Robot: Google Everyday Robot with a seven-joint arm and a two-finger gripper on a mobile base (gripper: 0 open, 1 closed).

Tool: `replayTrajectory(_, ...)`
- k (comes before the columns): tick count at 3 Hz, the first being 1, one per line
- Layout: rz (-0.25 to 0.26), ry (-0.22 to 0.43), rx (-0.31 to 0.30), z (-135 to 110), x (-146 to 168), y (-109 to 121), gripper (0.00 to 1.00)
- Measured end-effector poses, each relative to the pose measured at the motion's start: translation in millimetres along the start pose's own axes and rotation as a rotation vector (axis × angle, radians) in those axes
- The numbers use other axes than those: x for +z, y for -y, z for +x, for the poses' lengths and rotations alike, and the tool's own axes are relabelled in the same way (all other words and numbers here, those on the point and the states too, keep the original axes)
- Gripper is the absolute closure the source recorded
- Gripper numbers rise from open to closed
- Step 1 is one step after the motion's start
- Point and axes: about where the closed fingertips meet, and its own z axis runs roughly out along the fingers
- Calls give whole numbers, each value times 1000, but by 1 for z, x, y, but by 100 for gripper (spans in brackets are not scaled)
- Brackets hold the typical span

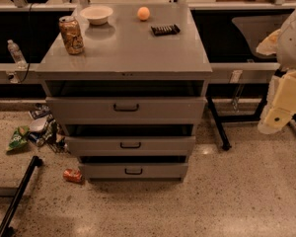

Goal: Open top drawer

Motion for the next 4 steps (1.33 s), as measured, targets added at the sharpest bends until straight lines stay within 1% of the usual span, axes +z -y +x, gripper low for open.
replayTrajectory(1,0,0,0,0,0,0,0)
replayTrajectory(2,-22,79,-29,-14,33,12,0)
replayTrajectory(3,-66,195,-47,-38,91,26,0)
replayTrajectory(4,-83,269,-69,-56,129,38,0)
